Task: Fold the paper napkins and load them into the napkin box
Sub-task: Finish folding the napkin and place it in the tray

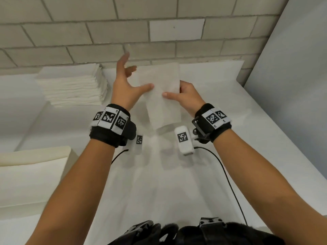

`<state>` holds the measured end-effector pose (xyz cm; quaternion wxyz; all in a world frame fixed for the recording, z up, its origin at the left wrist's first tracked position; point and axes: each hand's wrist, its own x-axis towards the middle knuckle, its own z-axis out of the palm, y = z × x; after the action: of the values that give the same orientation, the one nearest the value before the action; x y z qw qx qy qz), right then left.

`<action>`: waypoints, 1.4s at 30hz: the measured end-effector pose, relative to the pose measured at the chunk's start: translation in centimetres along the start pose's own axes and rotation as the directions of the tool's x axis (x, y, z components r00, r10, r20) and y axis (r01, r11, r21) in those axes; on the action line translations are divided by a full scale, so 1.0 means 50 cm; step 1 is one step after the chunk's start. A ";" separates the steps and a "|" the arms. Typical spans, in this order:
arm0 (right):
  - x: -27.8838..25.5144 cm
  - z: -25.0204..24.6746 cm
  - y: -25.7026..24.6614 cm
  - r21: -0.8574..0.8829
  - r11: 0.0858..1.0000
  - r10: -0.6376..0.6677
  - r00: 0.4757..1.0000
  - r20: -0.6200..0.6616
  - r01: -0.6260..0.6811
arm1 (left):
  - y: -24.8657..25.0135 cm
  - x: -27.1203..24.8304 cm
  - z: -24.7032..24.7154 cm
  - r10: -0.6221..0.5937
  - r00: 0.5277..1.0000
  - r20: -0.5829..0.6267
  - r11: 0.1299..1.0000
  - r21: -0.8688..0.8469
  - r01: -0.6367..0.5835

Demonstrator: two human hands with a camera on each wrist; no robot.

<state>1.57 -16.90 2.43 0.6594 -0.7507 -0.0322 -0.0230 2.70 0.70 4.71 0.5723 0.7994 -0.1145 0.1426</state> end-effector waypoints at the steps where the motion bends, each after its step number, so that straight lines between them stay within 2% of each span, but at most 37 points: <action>1: 0.000 0.001 0.006 0.045 0.999 0.010 1.000 -0.007 -0.010 | -0.006 -0.007 0.010 -0.076 0.997 0.008 0.993 -0.087 0.076; 3: 0.000 0.008 0.021 0.063 0.998 0.029 0.999 -0.016 -0.028 | -0.029 -0.026 0.043 -0.162 0.979 0.126 0.973 -0.145 0.179; 5: -0.005 0.016 0.045 0.053 0.997 0.061 0.998 -0.032 -0.059 | -0.048 -0.046 0.080 -0.192 0.964 0.183 0.971 -0.108 0.213; 8: -0.016 0.019 0.079 0.042 0.989 0.144 0.988 -0.060 -0.141 | -0.063 -0.066 0.113 -0.280 0.944 0.176 0.948 -0.102 0.300; 13: -0.017 0.009 0.068 0.037 0.994 0.109 0.992 -0.066 -0.107 | -0.054 -0.076 0.124 -0.230 0.965 0.124 0.958 -0.147 0.248; 18: -0.034 0.015 0.100 -0.039 0.985 0.170 0.985 -0.033 -0.171 | -0.073 -0.104 0.134 -0.277 0.955 0.106 0.949 -0.125 0.289; 25: -0.037 0.015 0.110 -0.030 0.984 0.173 0.985 -0.016 -0.173 | -0.086 -0.126 0.141 -0.304 0.946 0.117 0.942 -0.113 0.316; 26: -0.039 0.014 0.113 -0.045 0.983 0.180 0.984 -0.006 -0.180 | -0.086 -0.132 0.140 -0.269 0.960 0.078 0.954 -0.116 0.277; 27: -0.039 0.013 0.117 -0.063 0.981 0.186 0.983 0.003 -0.185 | -0.082 -0.136 0.135 -0.187 0.982 0.000 0.977 -0.100 0.186; 29: -0.036 0.008 0.119 -0.090 0.978 0.191 0.982 0.014 -0.189 | -0.067 -0.128 0.127 0.069 0.990 -0.125 0.996 0.071 -0.061; 31: -0.034 0.007 0.113 -0.095 0.980 0.180 0.984 0.022 -0.177 | -0.040 -0.111 0.126 0.297 0.948 -0.116 0.913 0.324 -0.247; 32: -0.033 0.009 0.111 -0.087 0.982 0.168 0.985 0.029 -0.165 | -0.028 -0.106 0.129 0.364 0.929 -0.072 0.849 0.435 -0.299; 35: -0.037 0.011 0.102 -0.053 0.990 0.132 0.991 0.034 -0.130 | -0.026 -0.104 0.138 0.392 0.918 0.059 0.730 0.588 -0.350; 40: -0.033 0.005 0.085 0.000 0.997 0.073 0.997 0.022 -0.073 | -0.027 -0.102 0.128 0.326 0.941 0.091 0.757 0.570 -0.318; 42: -0.025 0.003 0.075 -0.038 0.998 0.055 0.998 0.024 -0.054 | -0.016 -0.090 0.120 0.340 0.932 0.126 0.693 0.637 -0.339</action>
<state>0.61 -17.23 -1.39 0.6452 -0.7638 -0.0194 0.0036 -0.64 -4.66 0.55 0.2237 0.9121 -0.2028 0.2772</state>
